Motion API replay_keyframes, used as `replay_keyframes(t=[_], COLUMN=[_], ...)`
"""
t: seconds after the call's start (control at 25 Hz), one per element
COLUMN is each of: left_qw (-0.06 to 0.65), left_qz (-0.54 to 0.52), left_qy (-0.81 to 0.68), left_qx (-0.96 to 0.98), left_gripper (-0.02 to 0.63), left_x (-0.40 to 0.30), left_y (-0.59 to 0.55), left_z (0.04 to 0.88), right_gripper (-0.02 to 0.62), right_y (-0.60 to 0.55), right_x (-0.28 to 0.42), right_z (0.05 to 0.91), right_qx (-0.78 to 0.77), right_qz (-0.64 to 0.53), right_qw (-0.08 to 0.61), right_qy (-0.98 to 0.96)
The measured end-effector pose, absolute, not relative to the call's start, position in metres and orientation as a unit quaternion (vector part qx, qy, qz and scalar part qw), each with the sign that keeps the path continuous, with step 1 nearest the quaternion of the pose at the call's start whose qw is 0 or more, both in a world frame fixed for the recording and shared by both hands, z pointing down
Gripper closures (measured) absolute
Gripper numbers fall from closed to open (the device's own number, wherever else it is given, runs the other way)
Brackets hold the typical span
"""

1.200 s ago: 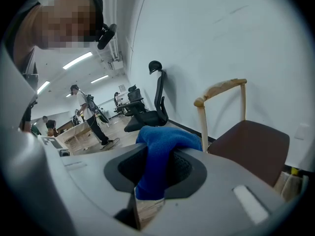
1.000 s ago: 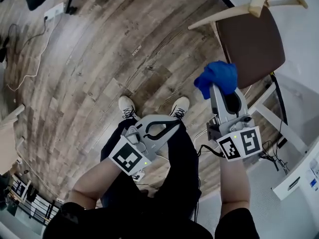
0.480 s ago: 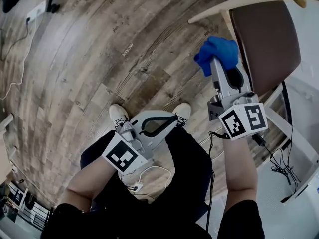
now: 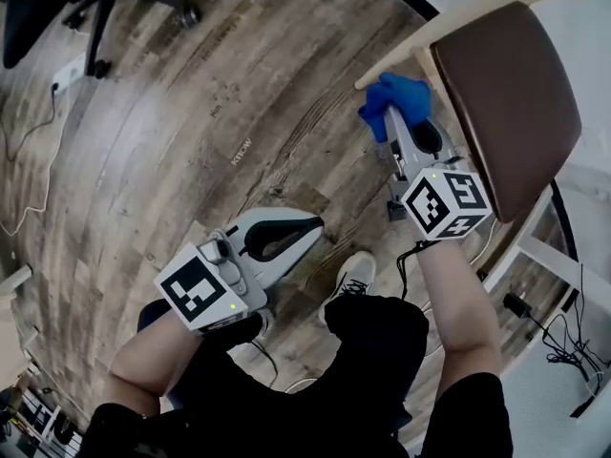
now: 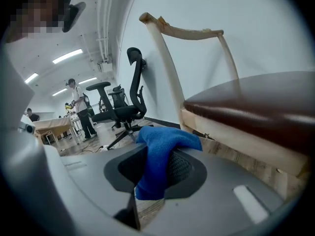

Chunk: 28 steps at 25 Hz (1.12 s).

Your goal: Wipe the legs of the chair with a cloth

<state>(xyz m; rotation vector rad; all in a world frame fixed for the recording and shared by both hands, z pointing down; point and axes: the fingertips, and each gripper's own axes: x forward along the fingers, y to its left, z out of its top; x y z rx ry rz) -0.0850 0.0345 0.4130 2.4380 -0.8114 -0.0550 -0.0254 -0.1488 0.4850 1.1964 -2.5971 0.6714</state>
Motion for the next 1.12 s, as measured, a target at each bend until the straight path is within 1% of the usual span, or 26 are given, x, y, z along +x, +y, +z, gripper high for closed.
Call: replay_keyframes(t=[0.12,0.24,0.48,0.64,0.92,1.12], left_qw=[0.260,0.261,0.250,0.237,0.241,0.238], left_qz=[-0.024,-0.003,-0.012,0.001,0.017,0.016], left_qy=[-0.298,-0.300,-0.292,-0.284,-0.284,-0.296], left_qx=[0.918,0.918,0.923,0.929,0.928,0.925], left_gripper=[0.598,0.598,0.598,0.598,0.598,0.598], left_x=[-0.088,-0.096,-0.095,-0.091,-0.091,-0.101], left_y=[0.018,0.001,-0.022,-0.031,-0.035,-0.035], left_z=[0.421,0.435,0.433,0.439,0.449,0.449], right_gripper=[0.497,0.497,0.497,0.497,0.497,0.496], right_y=[-0.166,-0.187,-0.217,-0.220,-0.232,-0.237], right_x=[-0.026,-0.022,-0.009,-0.014,-0.011,-0.009], right_z=[0.506,0.521,0.526,0.530,0.577,0.633], right_qx=[0.416,0.432,0.449,0.436,0.439,0.440], right_qz=[0.207,0.201,0.182,0.137,0.147,0.164], right_qw=[0.103,0.096,0.074,0.090,0.111,0.150], right_qy=[-0.880,-0.874,-0.872,-0.885,-0.879,-0.870])
